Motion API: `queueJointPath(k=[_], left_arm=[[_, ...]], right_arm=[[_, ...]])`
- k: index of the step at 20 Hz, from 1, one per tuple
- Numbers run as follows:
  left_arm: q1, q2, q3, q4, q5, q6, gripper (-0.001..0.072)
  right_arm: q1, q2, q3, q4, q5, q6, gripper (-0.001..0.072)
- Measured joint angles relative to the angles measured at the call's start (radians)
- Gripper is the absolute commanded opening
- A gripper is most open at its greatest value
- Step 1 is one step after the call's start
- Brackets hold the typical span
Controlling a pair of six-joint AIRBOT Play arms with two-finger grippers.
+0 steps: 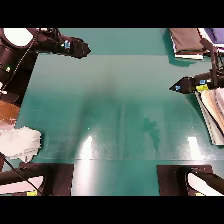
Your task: Fold the shirts.
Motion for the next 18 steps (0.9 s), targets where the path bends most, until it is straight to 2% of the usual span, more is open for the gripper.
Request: queueJointPath(k=[3, 7, 12, 13, 15, 16, 18], left_arm=[[0.006, 0.007, 0.001, -0.002, -0.011, 0.000, 0.0035], [0.091, 0.086, -0.019, 0.121, -0.235, -0.005, 0.0035], [0.312, 0.373, -0.240, 0.348, -0.430, -0.060, 0.0037], [0.361, 0.435, -0.304, 0.395, -0.454, -0.074, 0.0057], [0.443, 0.531, -0.425, 0.494, -0.492, -0.106, 0.0648], [0.473, 0.566, -0.484, 0.531, -0.504, -0.129, 0.0718], [0.521, 0.610, -0.603, 0.590, -0.513, -0.172, 0.0718]], right_arm=[[0.000, 0.000, 0.000, 0.000, 0.005, 0.000, 0.0019], [0.000, 0.000, 0.000, 0.002, 0.008, 0.000, 0.0019], [0.000, 0.000, 0.000, 0.002, 0.011, 0.000, 0.0019], [0.000, 0.000, 0.000, 0.002, 0.012, 0.000, 0.0019], [0.000, 0.000, 0.000, 0.002, 0.013, 0.000, 0.0019], [0.000, 0.000, 0.000, 0.002, 0.014, 0.000, 0.0019], [0.000, 0.000, 0.000, 0.002, 0.019, 0.000, 0.0019]])
